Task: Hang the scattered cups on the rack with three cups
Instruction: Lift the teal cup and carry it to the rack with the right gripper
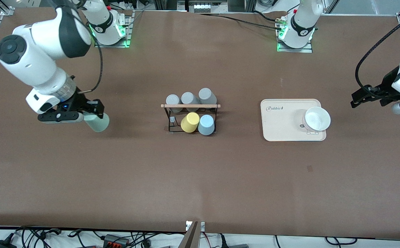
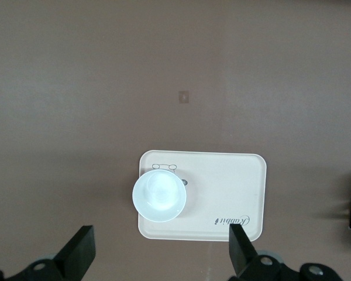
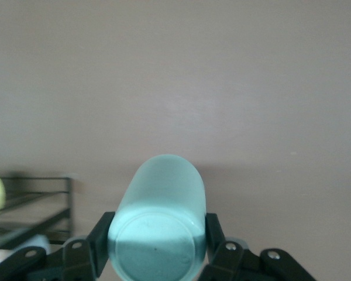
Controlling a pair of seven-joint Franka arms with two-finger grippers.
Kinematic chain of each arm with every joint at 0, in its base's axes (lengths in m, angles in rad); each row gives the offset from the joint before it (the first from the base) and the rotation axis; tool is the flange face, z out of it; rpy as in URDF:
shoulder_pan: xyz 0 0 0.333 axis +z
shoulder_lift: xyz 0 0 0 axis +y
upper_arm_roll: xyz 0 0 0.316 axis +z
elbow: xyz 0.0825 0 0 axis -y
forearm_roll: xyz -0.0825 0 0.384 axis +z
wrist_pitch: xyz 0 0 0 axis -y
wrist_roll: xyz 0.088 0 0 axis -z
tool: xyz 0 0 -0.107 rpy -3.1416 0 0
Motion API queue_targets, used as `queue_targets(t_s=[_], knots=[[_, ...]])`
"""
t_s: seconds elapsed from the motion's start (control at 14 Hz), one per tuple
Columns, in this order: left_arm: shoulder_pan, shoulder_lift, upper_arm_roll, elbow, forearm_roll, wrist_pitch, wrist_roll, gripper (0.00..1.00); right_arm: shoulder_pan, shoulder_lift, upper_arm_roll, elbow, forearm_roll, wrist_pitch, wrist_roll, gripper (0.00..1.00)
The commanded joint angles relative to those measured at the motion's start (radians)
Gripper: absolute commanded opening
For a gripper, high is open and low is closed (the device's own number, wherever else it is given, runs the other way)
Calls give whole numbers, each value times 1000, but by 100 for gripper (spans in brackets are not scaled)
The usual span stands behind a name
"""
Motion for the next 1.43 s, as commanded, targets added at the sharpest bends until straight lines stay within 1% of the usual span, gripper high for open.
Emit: queue_targets(t_s=[0.0, 0.14, 0.36, 0.57, 0.86, 1.07, 1.36], knots=[[-5, 5, 0, 17, 0, -19, 6, 100, 90, 39, 7, 85, 2, -27, 165, 10], [-5, 5, 0, 20, 0, -13, 6, 100, 165, 71, 7, 137, -13, -45, 269, 10], [-1, 16, 0, 31, -2, -2, 6, 100, 267, 143, 7, 208, -93, -55, 429, 10], [1, 30, 12, 34, -8, 19, 6, 100, 337, 200, 7, 233, -160, -44, 557, 10], [2, 34, 12, 34, -2, 61, 6, 100, 370, 254, 7, 275, -156, -41, 575, 10], [2, 37, 12, 34, -5, 66, 6, 100, 397, 283, 5, 282, -154, -15, 577, 10], [2, 37, 12, 34, -2, 81, 6, 100, 400, 306, 5, 280, -156, 2, 565, 10]])
